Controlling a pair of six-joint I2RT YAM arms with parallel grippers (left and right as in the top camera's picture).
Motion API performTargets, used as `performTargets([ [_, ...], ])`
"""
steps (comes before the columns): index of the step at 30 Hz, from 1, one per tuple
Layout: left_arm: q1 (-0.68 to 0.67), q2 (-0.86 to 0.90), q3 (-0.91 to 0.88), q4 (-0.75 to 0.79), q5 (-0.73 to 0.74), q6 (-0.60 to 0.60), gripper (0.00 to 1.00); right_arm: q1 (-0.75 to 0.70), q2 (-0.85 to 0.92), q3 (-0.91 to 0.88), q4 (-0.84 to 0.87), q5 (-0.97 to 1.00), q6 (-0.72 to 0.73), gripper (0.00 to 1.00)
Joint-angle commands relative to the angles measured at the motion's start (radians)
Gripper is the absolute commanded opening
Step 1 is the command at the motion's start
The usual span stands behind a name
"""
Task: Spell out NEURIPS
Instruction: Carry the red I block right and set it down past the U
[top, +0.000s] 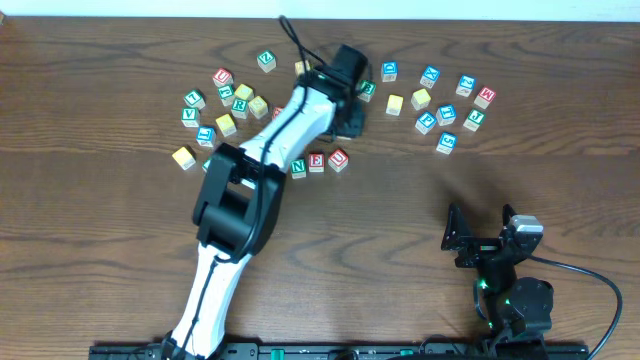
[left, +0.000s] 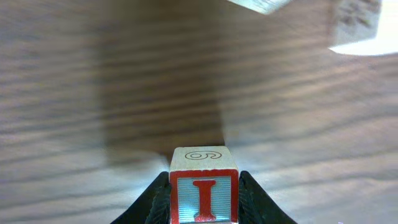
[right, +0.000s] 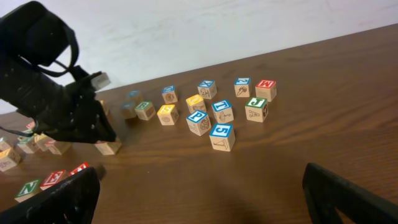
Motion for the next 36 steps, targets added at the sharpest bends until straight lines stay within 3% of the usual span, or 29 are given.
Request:
performTargets([
  [1, -0.039, -0.011, -0.012, -0.021, 0.028, -0.076, 0.29, -0.01, -0.001, -0.001, -0.003, 0.005, -0.005, 0.99],
  [5, -0.086, -0.011, -0.012, -0.029, 0.028, -0.142, 0.29, -0.01, -0.001, -0.001, -0.003, 0.005, -0.005, 0.99],
  [24, -0.181, -0.011, -0.012, 0.023, 0.027, -0.142, 0.3, -0.01, -0.001, -0.001, -0.003, 0.004, -0.005, 0.99],
  [31, -0.18, -0.019, -0.011, 0.02, 0.027, -0.141, 0.59, -0.01, -0.001, -0.001, -0.003, 0.005, -0.005, 0.99],
  [36, -0.179, -0.061, -0.011, 0.02, 0.01, -0.136, 0.63, -0.01, -0.001, -0.001, -0.003, 0.005, -0.005, 0.99],
])
